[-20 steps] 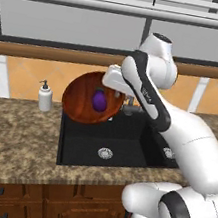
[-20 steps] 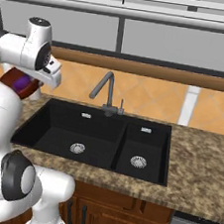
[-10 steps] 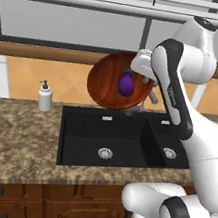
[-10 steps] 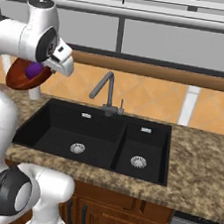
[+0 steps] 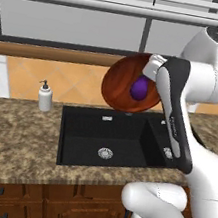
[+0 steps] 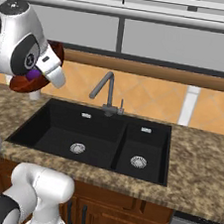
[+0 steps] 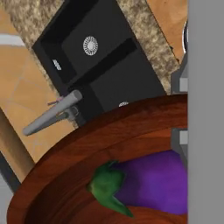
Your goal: Pick the eggplant from the sink and place it in the bowl. Then pick the bowl and place it in the microwave. Then close the microwave door and press the start button.
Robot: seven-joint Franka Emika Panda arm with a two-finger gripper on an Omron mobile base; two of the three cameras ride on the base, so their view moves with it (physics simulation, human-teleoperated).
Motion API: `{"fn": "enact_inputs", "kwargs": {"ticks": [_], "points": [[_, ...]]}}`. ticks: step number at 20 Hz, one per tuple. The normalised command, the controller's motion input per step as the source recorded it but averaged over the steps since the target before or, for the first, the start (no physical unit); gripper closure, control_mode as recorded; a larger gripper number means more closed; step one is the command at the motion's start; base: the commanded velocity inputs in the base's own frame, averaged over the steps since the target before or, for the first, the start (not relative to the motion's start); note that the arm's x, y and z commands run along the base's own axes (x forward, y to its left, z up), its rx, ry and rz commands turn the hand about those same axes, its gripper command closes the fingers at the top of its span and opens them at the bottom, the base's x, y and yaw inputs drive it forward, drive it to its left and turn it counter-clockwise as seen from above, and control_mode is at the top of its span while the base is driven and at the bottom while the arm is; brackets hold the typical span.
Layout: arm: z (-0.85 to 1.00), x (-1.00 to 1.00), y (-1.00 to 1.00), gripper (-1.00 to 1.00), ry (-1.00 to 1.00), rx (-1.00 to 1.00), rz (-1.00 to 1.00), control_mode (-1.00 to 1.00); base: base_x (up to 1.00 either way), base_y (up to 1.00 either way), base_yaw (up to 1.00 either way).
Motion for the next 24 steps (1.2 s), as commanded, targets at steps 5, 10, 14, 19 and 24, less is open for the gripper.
{"fn": "enact_inputs", "kwargs": {"ticks": [5,10,14,19,24], "points": [[0.07,-0.17,-0.31,1.00,0.00,0.34,-0.18,-1.00,0.00,0.00,0.00],[0.00,-0.03,-0.03,1.00,0.01,0.31,-0.24,-1.00,0.00,0.00,0.00],[0.09,0.00,-0.01,1.00,0.00,0.03,-0.19,1.00,0.00,-0.03,-0.04],[0.00,0.00,0.00,1.00,0.00,0.00,0.00,1.00,-0.58,-0.43,-0.05],[0.00,0.00,0.00,1.00,0.00,0.00,0.00,1.00,-0.75,-0.33,-0.02]]}}
